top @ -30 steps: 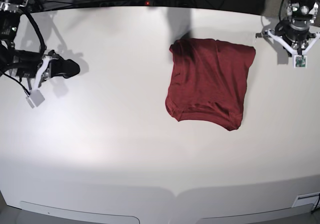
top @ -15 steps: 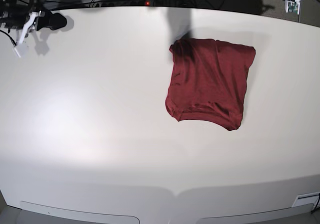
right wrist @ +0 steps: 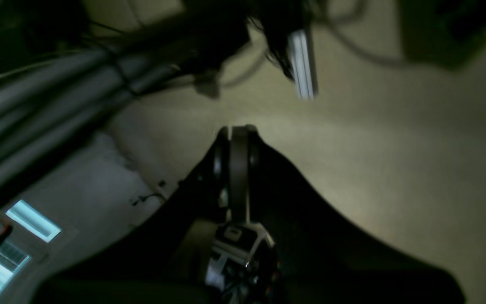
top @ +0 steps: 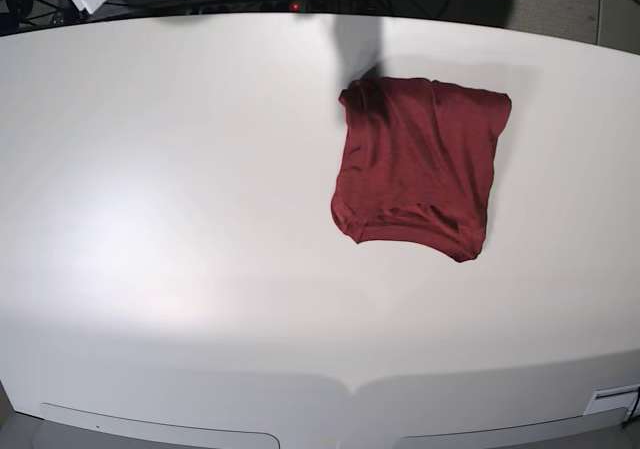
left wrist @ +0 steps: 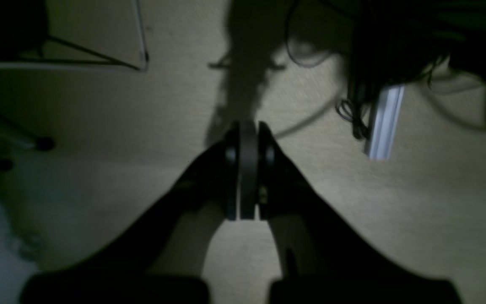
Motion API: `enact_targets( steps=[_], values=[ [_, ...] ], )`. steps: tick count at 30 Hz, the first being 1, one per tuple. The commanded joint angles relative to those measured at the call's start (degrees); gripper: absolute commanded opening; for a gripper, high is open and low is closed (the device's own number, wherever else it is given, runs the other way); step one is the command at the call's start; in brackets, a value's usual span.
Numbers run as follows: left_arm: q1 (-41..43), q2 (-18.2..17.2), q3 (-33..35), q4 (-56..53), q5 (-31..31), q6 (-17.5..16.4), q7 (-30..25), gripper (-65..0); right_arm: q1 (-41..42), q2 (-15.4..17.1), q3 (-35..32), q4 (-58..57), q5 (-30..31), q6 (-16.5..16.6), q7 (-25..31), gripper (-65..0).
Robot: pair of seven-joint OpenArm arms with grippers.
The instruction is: Fold the T-shirt properly
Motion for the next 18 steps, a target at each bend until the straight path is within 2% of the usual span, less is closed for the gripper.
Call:
enact_targets(
  steps=[1,4,8,12,18],
  values=[
    [0.61,-0.28,-0.15,-1.90,0.20,-1.16,-0.96,-65.0,-0.81,-0.39,0.52,-0.15,-1.88,0.08,1.62,-65.0],
    [-1.75,-0.17,-0.15,-10.32,1.55,-8.13,-3.21,-65.0,-0.79,-3.30,0.50,-3.56,-10.84,0.08,9.55,-65.0],
    [-7.41,-0.13,-0.11,-23.21,1.42,-13.07,-6.47,-65.0,-0.76,-4.72,-0.46,-11.78,-21.09,0.08,22.12,-65.0],
    [-13.88,0.07,-0.11,-36.33,0.98,-14.91,-13.20,-65.0,0.83,-4.68,-2.16,-22.86,-30.23,0.08,35.41,-65.0],
    [-24.44,3.28,-0.11,-53.16,1.01,-14.91,-23.93,-65.0,7.69,-3.67,-2.56,-41.31,-43.56,0.08,52.17,-65.0]
  ],
)
